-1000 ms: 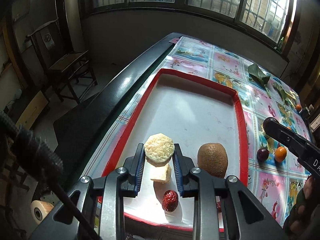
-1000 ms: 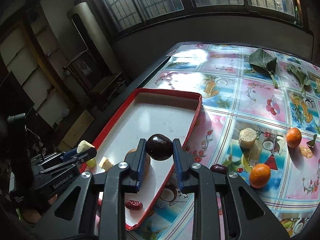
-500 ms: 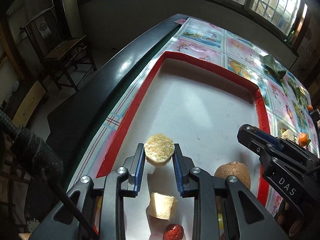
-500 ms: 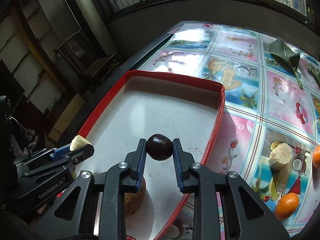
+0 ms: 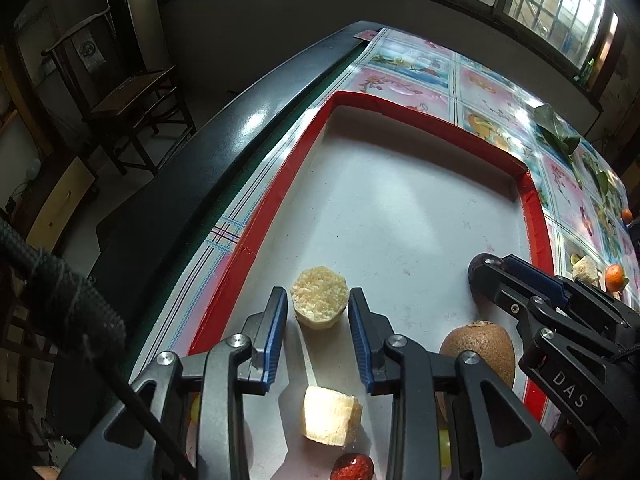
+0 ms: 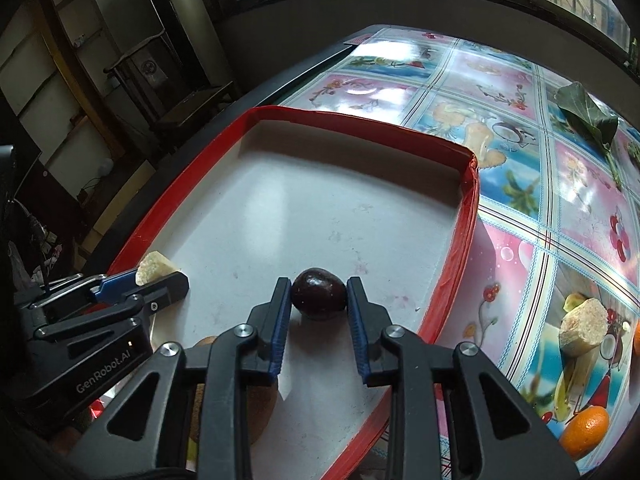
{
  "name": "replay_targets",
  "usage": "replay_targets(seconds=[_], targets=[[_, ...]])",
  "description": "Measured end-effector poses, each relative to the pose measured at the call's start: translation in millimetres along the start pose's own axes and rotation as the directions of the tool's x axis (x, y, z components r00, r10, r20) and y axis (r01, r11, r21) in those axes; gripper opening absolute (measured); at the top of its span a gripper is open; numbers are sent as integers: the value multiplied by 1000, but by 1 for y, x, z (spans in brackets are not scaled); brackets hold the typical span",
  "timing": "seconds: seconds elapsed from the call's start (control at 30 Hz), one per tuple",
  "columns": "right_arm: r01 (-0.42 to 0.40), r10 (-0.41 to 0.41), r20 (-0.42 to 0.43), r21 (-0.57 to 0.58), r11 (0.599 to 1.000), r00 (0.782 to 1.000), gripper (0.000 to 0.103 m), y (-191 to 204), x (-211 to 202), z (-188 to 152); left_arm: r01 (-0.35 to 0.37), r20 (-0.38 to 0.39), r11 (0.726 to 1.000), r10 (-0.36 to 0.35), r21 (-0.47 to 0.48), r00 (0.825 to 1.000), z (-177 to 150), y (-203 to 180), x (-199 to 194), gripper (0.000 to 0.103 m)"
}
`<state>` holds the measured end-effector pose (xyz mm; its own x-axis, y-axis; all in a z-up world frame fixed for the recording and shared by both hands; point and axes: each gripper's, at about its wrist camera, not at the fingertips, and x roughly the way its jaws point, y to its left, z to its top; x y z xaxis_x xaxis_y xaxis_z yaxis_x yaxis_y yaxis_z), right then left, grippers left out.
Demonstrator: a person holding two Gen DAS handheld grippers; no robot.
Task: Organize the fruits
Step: 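Open the left tool to release the banana while the right tool releases the plum, then move the left tool to a dark cherry while the right tool approaches a mandarin orange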
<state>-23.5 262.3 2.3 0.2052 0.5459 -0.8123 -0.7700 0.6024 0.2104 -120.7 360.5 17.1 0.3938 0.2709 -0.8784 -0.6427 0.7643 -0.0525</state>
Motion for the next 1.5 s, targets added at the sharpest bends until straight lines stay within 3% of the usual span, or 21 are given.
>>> replay_targets(seconds=[0.2, 0.4, 0.93, 1.5], targets=[[-38, 38, 22, 26, 999, 999, 37, -3, -17, -1, 14, 42, 1000, -13, -25, 999, -4, -3, -24, 42], [-61, 56, 74, 70, 996, 996, 39, -16, -56, -15, 31, 60, 999, -32, 7, 998, -14, -26, -40, 46], [28, -67, 151, 246, 969, 986, 45, -105, -147, -79, 99, 85, 984, -112, 146, 990, -40, -107, -68, 54], [79, -136, 137, 360, 930, 981, 45, -158, -170, -122, 141, 42, 967, -153, 213, 987, -62, -143, -71, 56]])
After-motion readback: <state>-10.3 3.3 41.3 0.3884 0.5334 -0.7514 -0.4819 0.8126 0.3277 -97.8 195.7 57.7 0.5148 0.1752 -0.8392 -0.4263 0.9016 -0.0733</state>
